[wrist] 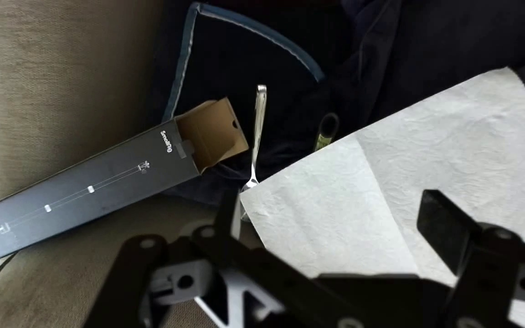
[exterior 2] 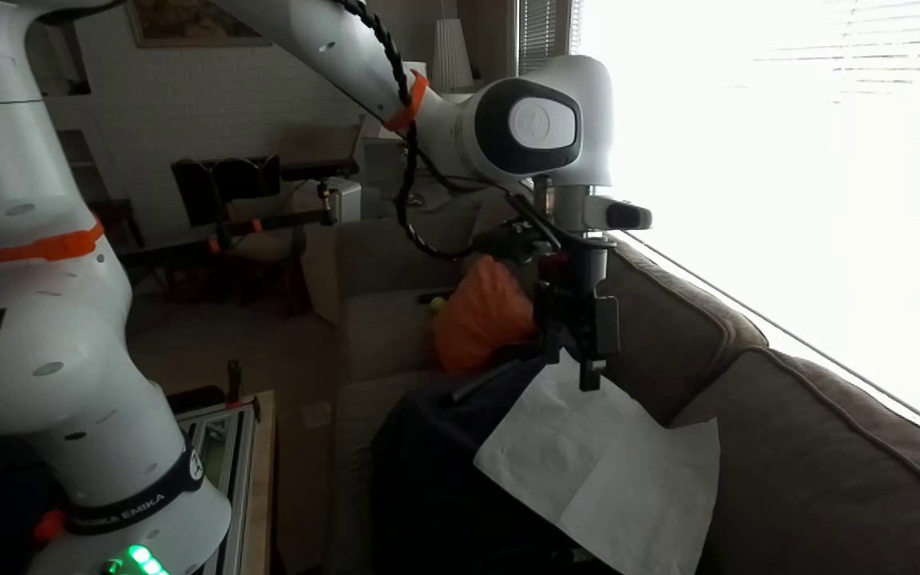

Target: Use the white napkin to wipe the black box.

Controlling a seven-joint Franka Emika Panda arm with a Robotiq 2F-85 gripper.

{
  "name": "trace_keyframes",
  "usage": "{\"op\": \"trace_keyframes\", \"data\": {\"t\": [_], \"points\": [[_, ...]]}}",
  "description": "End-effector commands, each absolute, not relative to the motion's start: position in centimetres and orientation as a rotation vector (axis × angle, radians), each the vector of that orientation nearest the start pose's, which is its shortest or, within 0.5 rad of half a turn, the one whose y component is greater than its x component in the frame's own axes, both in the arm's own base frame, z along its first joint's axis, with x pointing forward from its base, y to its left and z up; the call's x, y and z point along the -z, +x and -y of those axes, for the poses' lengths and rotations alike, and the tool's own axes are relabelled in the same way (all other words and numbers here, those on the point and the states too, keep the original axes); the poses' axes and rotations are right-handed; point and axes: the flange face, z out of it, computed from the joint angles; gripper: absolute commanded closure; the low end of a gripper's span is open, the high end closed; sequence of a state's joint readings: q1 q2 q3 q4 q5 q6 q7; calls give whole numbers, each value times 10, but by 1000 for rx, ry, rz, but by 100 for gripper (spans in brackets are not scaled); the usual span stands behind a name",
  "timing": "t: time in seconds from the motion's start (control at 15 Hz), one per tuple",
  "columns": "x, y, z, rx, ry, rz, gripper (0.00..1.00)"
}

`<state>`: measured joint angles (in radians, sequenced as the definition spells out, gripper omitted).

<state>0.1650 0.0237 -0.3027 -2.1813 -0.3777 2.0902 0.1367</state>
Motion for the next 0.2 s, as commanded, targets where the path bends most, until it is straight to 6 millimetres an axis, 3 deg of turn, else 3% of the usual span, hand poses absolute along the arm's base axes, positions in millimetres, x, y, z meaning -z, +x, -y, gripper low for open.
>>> {"op": "trace_keyframes", "data": {"t": [0.0,0.13], "points": [[-378,515,94,-204,-3444,-108,0],[-378,514,96,-210,-3437,-97,0]]}}
